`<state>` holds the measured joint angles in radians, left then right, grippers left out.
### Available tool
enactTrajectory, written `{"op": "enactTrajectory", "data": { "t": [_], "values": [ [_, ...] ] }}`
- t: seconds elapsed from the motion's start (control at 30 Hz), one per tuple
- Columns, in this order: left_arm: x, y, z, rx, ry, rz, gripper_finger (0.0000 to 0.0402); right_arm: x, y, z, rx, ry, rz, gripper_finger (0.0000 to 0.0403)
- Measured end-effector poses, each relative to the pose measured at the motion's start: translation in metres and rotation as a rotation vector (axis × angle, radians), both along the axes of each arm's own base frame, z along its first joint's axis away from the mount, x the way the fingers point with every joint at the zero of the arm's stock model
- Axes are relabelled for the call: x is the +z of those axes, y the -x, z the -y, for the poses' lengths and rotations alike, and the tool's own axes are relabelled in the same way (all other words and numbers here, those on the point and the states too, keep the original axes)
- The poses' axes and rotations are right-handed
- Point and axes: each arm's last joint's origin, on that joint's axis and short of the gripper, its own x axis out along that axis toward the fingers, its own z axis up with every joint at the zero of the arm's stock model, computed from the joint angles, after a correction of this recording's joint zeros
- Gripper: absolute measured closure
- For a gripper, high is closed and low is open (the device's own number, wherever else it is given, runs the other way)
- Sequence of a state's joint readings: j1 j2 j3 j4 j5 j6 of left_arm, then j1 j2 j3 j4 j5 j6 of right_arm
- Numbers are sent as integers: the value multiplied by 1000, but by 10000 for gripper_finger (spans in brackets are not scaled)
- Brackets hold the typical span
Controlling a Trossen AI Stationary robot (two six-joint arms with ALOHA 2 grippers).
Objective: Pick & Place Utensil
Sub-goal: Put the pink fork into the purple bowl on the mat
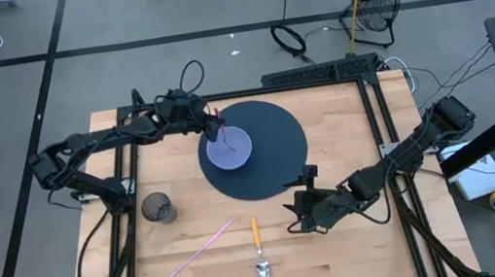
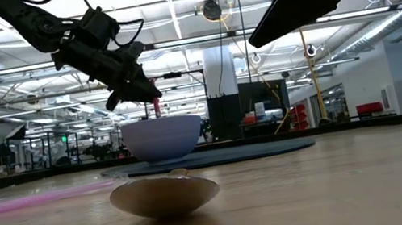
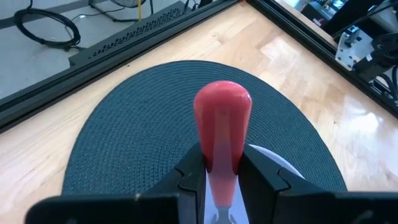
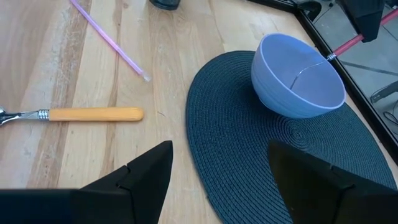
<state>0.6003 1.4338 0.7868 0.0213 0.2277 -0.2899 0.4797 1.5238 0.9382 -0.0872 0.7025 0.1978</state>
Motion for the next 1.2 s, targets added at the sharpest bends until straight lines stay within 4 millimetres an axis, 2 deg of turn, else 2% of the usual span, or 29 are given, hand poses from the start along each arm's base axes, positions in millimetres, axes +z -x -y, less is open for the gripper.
{"op": "enactTrajectory", "data": {
  "t": [0.77,1.03,1.2],
  "values": [
    [-8,-5,2,-57,32,-7,332,0,0,-1,-7,-15,6,149],
    [0,-11,5,-193,68,144,332,0,1,-2,-3,-16,6,149],
    [0,-10,5,-192,70,133,332,-2,2,-1,-5,-16,1,149]
  ]
}}
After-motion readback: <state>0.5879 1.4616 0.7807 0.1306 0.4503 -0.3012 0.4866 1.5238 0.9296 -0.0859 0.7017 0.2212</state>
